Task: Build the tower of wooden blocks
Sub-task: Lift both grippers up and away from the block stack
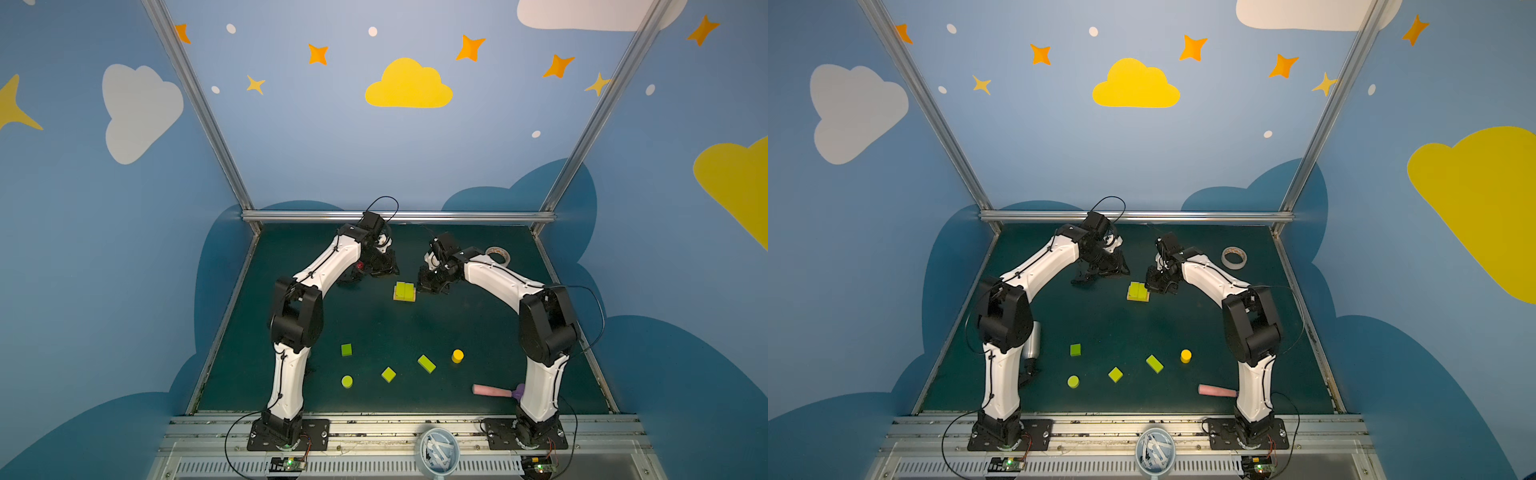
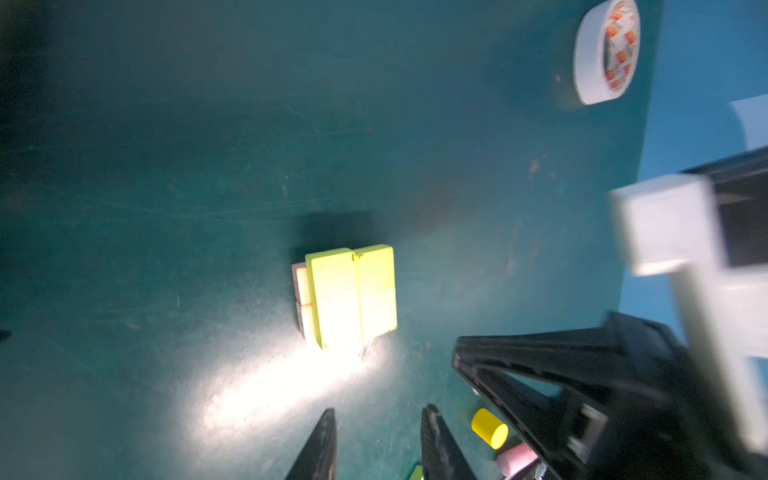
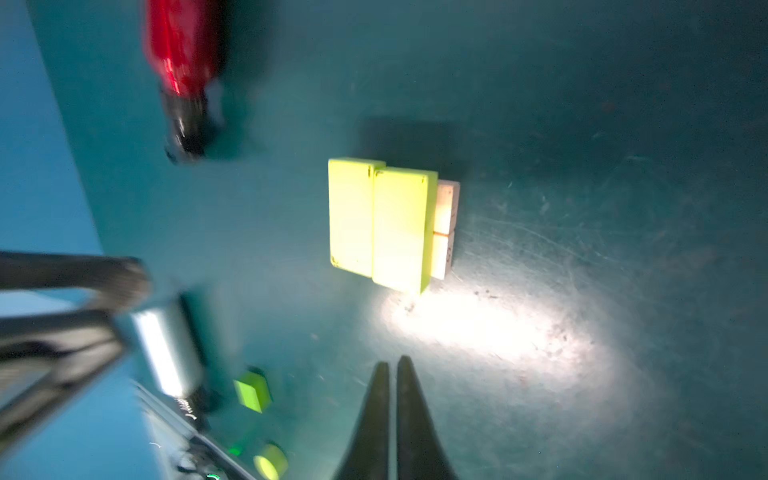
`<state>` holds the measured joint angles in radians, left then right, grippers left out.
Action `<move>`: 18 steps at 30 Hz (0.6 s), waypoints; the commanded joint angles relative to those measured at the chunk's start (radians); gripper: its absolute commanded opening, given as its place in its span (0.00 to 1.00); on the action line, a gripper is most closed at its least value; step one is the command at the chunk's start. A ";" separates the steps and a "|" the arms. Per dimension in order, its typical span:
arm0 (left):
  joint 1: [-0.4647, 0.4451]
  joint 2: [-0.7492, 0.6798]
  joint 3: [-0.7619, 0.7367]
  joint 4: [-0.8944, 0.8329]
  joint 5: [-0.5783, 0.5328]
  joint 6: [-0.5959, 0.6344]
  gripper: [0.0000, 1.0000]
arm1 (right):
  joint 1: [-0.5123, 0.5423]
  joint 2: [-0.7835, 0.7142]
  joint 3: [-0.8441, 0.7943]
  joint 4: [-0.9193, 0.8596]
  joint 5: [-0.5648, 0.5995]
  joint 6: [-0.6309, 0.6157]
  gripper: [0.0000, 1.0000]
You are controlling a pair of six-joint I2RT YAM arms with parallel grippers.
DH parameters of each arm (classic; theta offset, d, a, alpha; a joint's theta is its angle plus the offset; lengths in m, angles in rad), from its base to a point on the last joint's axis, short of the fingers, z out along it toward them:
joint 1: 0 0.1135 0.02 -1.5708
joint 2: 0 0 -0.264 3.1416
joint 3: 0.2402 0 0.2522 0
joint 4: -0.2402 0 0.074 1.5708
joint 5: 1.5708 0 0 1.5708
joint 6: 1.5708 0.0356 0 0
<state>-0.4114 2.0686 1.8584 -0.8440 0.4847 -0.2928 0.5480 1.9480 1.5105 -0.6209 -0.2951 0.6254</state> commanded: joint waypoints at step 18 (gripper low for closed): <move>0.003 -0.238 -0.281 0.200 0.028 -0.081 0.35 | 0.055 0.073 -0.069 0.124 0.068 0.070 0.00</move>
<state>-0.4114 1.8553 1.5833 -0.6575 0.5037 -0.3698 0.5995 1.9980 1.4467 -0.5217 -0.2447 0.6804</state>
